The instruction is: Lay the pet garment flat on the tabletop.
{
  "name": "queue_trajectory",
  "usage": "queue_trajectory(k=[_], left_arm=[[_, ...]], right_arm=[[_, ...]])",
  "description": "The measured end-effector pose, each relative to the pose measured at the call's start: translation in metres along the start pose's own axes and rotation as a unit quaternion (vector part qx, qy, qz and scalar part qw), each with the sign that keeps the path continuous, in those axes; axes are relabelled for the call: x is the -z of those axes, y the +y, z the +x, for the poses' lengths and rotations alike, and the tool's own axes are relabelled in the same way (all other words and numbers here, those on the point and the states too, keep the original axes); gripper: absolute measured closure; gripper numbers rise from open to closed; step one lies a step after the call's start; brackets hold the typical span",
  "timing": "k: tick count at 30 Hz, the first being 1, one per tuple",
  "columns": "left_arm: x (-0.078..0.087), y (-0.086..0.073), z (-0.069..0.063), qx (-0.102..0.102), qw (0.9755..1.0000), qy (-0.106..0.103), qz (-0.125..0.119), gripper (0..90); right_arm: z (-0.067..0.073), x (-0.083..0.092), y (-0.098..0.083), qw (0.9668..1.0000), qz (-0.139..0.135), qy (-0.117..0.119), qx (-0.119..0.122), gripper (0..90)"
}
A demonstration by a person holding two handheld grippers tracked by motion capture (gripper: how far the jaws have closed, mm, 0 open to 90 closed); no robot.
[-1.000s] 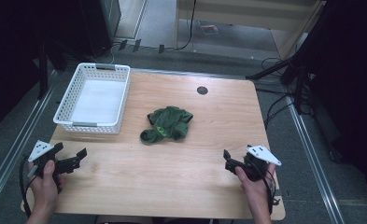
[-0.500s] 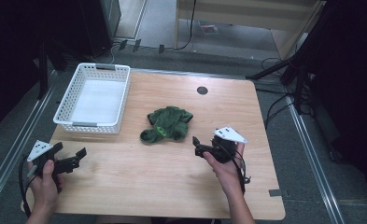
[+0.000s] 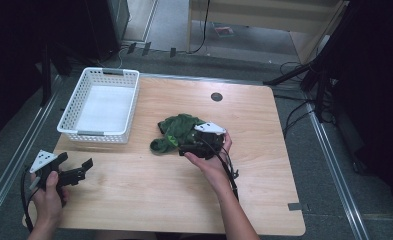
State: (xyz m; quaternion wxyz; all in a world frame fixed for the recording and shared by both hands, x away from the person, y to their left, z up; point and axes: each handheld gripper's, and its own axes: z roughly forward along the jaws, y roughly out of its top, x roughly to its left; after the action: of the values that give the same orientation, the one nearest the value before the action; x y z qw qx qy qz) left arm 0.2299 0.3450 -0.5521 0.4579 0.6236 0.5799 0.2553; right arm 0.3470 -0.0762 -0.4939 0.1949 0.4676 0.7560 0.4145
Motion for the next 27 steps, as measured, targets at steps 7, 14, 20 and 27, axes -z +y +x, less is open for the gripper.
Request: queue_trajectory(k=[7, 14, 20, 27], left_arm=[[0.0, 0.0, 0.0, -0.001, 1.0, 0.0, 0.001, 0.0], [0.002, 0.001, -0.004, -0.016, 0.9999, 0.001, -0.001, 0.0], [0.003, 0.007, -0.016, -0.049, 0.9986, 0.019, -0.005, 0.0], [0.0, 0.024, -0.06, -0.08, 0.9962, -0.027, -0.019, 0.0]], right_arm=[[0.005, -0.032, 0.004, 0.9994, 0.031, -0.011, -0.01, 4.2], [0.005, -0.052, -0.007, 0.9975, 0.055, -0.044, -0.007, 47.1], [-0.002, -0.045, -0.008, 0.9984, 0.043, -0.028, -0.024, 80.1], [0.001, 0.002, -0.007, 0.9992, -0.015, 0.012, -0.035, 83.0]])
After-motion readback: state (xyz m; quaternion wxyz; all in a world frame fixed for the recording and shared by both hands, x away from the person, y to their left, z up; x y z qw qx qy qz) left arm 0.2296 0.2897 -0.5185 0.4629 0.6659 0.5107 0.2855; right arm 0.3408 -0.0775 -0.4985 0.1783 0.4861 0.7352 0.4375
